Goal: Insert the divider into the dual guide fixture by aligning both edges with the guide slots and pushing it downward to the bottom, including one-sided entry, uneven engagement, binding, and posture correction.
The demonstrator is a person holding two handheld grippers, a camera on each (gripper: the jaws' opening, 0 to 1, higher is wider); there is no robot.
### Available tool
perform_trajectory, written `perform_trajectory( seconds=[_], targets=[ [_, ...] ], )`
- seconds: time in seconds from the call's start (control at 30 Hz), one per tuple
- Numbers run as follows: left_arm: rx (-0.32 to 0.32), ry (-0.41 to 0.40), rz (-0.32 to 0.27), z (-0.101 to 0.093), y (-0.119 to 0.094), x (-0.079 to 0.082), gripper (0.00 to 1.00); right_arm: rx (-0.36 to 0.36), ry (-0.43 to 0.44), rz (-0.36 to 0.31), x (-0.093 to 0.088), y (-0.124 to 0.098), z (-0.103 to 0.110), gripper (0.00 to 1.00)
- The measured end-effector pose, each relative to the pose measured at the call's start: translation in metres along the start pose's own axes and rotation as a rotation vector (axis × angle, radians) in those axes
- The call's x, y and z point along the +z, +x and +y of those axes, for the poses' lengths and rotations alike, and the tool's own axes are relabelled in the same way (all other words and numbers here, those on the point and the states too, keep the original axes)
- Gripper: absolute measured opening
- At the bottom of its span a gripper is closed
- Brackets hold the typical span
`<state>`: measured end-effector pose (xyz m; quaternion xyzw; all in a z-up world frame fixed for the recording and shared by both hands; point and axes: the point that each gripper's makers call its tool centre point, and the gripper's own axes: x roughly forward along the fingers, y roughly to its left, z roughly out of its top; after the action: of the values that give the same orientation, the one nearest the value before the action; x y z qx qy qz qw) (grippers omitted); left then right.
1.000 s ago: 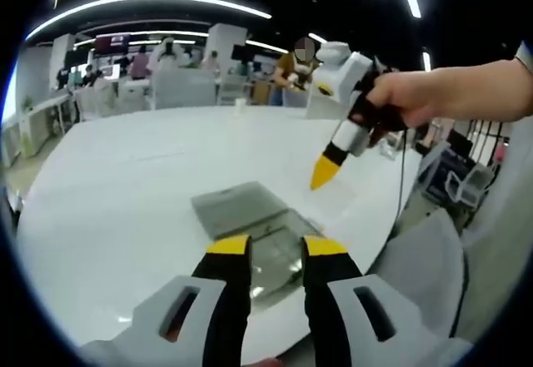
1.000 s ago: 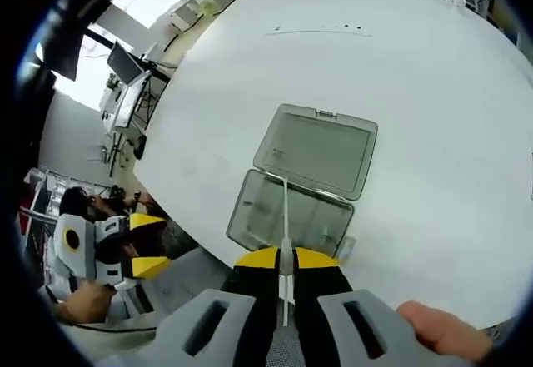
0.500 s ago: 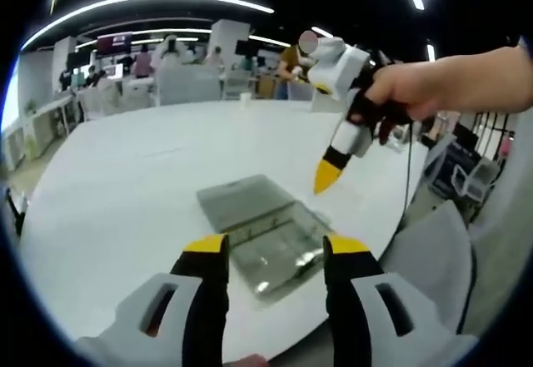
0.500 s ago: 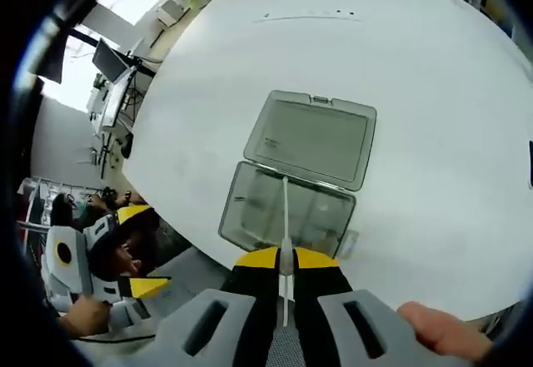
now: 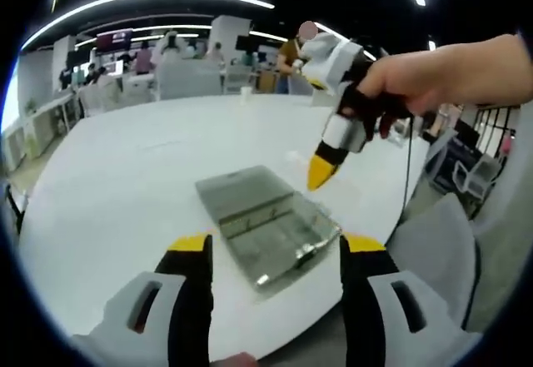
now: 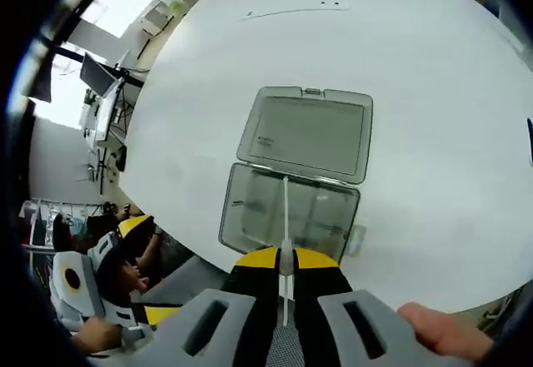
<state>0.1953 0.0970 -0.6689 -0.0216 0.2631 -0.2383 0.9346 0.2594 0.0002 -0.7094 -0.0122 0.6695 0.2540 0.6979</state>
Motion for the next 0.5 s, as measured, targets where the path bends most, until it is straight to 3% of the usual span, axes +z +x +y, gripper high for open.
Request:
perform_trajectory(
  seconds=[0.5],
  targets=[
    [-0.011, 0.013, 0.023, -0.002, 0.0, -0.014, 0.71, -0.028, 0.073, -0.017, -0.001, 0.005, -0.002, 0.0]
  ],
)
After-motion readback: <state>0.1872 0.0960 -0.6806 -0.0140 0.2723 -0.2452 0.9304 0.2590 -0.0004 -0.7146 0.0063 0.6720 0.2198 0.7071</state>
